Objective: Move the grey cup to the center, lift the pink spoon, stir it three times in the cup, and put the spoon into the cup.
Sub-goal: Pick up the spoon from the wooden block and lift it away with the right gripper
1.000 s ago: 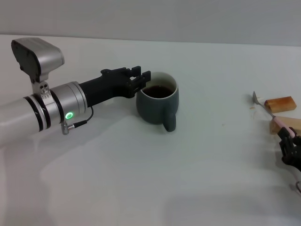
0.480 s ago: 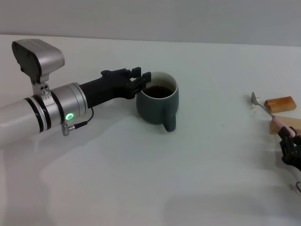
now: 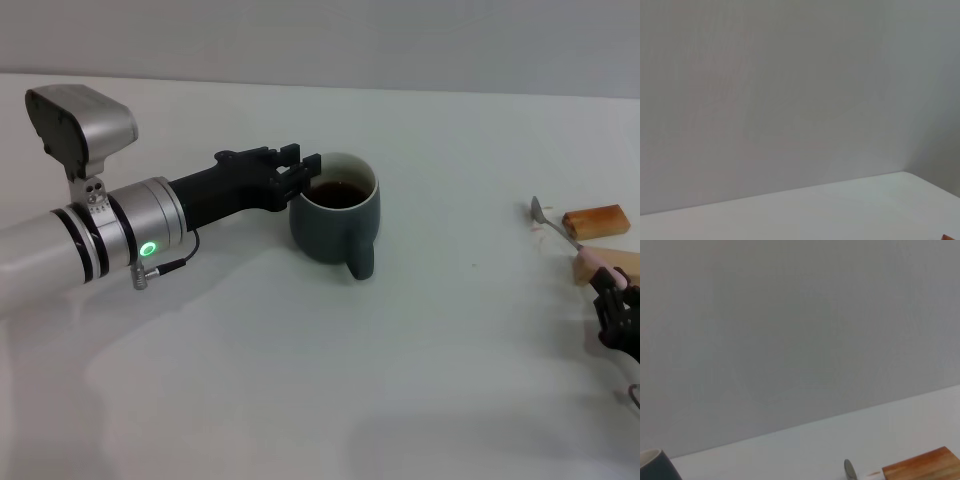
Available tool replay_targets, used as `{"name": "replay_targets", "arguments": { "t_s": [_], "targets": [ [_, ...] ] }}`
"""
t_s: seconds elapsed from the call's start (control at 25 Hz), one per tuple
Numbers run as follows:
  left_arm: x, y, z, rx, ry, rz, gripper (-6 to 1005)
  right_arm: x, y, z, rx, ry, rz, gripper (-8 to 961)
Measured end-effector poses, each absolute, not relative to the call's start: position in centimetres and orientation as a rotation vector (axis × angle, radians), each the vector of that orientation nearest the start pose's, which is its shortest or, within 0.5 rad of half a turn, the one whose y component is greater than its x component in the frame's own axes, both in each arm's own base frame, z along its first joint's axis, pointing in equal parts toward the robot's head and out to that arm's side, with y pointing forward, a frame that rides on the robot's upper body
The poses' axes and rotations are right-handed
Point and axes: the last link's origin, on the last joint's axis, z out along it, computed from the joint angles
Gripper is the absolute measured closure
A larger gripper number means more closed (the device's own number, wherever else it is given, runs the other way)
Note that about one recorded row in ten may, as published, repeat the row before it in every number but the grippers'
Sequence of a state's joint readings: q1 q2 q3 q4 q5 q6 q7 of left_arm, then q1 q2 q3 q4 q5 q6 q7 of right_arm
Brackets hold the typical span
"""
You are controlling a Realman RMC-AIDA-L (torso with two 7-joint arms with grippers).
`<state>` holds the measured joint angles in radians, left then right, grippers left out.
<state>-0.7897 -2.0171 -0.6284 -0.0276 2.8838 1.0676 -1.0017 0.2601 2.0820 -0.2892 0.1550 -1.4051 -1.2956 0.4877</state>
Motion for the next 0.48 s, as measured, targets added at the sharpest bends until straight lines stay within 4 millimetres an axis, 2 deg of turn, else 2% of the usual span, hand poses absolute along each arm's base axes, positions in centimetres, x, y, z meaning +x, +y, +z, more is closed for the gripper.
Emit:
{"name": "replay_targets", "arguments": {
  "t_s": [0.48],
  "targets": [
    [-23.90,38.75,-6.55,-2.380,-0.786,-0.800,653,36.24,23.06,-4.91,-1.691,0.913,0.851,856]
  ]
}}
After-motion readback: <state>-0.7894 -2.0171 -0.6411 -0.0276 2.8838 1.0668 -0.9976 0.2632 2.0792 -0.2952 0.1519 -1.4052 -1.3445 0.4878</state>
